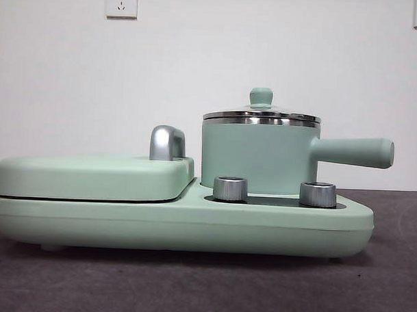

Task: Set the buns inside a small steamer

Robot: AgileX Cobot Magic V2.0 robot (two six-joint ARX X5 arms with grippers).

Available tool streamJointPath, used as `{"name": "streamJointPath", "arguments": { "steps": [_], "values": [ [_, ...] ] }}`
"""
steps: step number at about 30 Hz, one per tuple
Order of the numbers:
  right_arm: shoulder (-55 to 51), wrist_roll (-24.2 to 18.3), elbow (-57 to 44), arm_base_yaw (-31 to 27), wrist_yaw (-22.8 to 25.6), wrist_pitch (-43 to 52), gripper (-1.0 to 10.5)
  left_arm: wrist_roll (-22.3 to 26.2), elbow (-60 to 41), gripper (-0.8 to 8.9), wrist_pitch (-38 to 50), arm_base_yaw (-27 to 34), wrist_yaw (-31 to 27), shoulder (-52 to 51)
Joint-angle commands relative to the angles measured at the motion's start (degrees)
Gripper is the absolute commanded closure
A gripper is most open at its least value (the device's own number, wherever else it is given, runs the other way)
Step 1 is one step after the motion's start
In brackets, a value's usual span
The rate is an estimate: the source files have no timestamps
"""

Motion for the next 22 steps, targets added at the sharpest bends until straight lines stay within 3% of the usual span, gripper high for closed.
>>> {"name": "streamJointPath", "arguments": {
  "steps": [1,4,8,10,14,18,22],
  "values": [
    [0.07,-0.26,0.48,0.31,-0.02,0.55,9.3,-0.28,0.61,8.07,0.81,-0.26,-0.13,-0.15],
    [0.07,-0.26,0.48,0.31,-0.02,0.55,9.3,-0.28,0.11,8.07,1.51,0.79,-0.55,-0.57],
    [0.07,-0.26,0.48,0.31,0.02,0.55,9.3,1.20,-2.54,8.07,4.20,7.65,0.48,-3.23],
    [0.07,-0.26,0.48,0.31,0.00,0.55,9.3,1.53,-5.70,8.07,9.49,12.07,0.39,-5.22],
    [0.07,-0.26,0.48,0.31,-0.04,0.55,9.3,8.33,-16.63,8.07,24.06,20.70,-0.94,-11.56],
    [0.07,-0.26,0.48,0.31,0.02,0.57,9.3,8.76,-29.59,8.07,38.36,27.23,-1.25,-16.79],
    [0.07,-0.26,0.48,0.31,-0.02,0.55,9.3,7.54,-40.24,8.07,46.05,32.20,-1.38,-18.88]
  ]
}}
